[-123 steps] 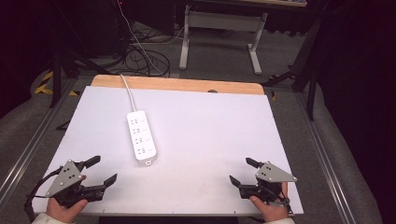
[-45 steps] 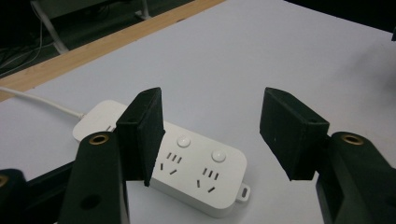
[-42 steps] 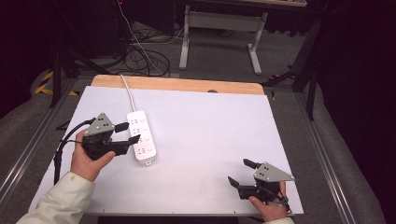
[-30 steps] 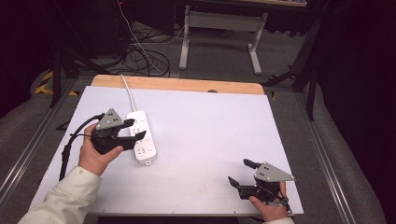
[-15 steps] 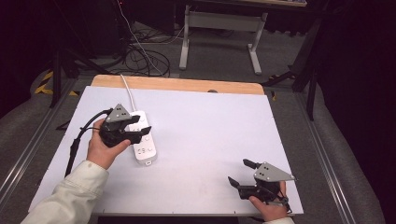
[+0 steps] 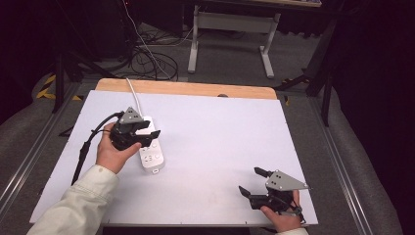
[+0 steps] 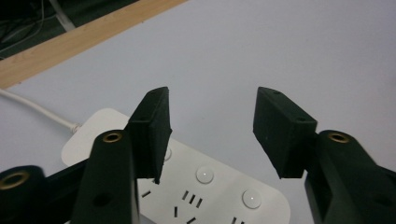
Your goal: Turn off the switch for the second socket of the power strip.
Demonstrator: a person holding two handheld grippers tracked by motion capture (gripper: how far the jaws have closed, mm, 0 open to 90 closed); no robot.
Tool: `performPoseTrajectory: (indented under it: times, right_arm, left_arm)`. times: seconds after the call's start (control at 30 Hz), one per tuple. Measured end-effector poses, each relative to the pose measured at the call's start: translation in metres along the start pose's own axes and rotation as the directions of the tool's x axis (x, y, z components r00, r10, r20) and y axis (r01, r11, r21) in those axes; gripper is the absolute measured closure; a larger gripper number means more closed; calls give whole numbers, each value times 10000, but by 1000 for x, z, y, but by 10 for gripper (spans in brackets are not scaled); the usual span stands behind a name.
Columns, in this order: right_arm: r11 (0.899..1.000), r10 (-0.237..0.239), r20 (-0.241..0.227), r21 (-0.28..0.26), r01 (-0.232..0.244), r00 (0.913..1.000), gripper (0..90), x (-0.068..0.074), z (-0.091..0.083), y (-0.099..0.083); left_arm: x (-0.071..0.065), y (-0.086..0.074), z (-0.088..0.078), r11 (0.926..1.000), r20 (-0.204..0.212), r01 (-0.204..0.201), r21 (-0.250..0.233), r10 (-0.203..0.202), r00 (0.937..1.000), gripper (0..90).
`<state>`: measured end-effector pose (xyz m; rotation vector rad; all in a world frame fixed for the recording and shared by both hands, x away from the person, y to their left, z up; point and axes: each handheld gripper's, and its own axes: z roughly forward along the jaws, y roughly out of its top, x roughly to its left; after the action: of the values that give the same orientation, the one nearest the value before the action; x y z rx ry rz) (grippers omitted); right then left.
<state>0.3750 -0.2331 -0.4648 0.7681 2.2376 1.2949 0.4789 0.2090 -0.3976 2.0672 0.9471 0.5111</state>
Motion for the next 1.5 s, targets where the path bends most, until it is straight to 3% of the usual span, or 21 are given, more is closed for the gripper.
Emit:
performPoseTrajectory:
  times: [0.07, 0.13, 0.27, 0.4, 0.57, 0.67, 0.8, 1.1, 1.5]
  right_arm:
    - [10000, -18, -32, 8, 18, 10000, 194, 0, 0, 0]
    - [10000, -9, -47, 16, 9, 10000, 195, 0, 0, 0]
    - [10000, -37, -67, 37, 37, 10000, 200, 1, 0, 0]
    - [10000, -43, -83, 38, 43, 10000, 203, 0, 0, 0]
    - [10000, -63, -123, 50, 64, 9999, 205, 1, 0, 0]
    - [10000, -69, -137, 43, 70, 9999, 206, 1, 1, 0]
    - [10000, -80, -150, 42, 81, 9999, 209, 1, 1, 0]
    - [9999, -68, -215, 134, 70, 9997, 216, 1, 1, -1]
    - [9999, -62, -286, 134, 65, 9996, 222, 1, 2, -1]
  left_arm:
    - [3, 1, 2, 9998, -23, 19, 198, -19, 10000, 555]
    - [6, 1, 6, 9988, 138, 203, 445, -209, 9997, 567]
    - [13, 2, 12, 9958, -30, 502, 765, -502, 9987, 673]
    - [19, 2, 20, 9905, 185, 698, 1185, -725, 9972, 779]
    - [22, 0, 29, 9861, -100, 712, 1502, -705, 9975, 873]
    - [25, -1, 33, 9840, -242, 739, 1623, -709, 9972, 897]
    - [28, -2, 37, 9802, -135, 962, 1733, -953, 9954, 899]
    - [34, -6, 48, 9707, -354, 983, 2192, -928, 9951, 900]
    - [37, -9, 59, 9599, -274, 1283, 2493, -1254, 9917, 900]
